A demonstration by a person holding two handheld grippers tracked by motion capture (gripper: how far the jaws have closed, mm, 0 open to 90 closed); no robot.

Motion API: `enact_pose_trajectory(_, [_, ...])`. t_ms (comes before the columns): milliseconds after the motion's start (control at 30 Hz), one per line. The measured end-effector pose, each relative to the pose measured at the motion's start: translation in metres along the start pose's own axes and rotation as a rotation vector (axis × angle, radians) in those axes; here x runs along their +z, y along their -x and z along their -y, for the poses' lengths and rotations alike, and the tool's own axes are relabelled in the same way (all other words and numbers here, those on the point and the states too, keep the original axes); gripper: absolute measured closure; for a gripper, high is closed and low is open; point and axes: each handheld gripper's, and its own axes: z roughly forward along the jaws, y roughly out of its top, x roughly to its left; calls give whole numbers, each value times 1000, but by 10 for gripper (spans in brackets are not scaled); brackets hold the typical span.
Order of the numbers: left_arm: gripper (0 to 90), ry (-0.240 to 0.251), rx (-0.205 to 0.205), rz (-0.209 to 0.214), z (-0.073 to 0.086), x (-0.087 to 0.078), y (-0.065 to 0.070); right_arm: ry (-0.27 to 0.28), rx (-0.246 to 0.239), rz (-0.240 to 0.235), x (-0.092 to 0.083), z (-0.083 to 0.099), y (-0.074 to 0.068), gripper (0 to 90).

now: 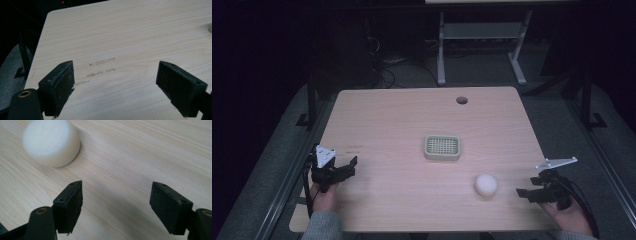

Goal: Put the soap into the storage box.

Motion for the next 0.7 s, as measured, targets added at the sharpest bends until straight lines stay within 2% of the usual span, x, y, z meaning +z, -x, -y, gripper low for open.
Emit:
enact_pose_trajectory(167, [148, -5, 2, 4, 0, 1, 1, -5, -18, 6, -3, -3, -2, 262])
enact_pose_trajectory(233, [149, -5, 2, 6, 0, 1, 1, -11, -10, -5, -2, -4, -3, 261])
enact_pose_trajectory(300, [148, -4, 3, 7, 1, 1, 1, -14, -23, -5, -1, -5, -5, 261])
enact_pose_trajectory(333, [148, 2, 3, 8, 1, 2, 1, -19, -45, 1, -2, -8, -8, 259])
enact_pose_trajectory(533, [148, -3, -1, 5, 1, 2, 0, -15, -76, -2, -9, -17, -14, 253])
enact_pose_trajectory(700, [148, 0, -2, 6, 0, 2, 0, -33, -104, -13, -10, -23, -19, 244])
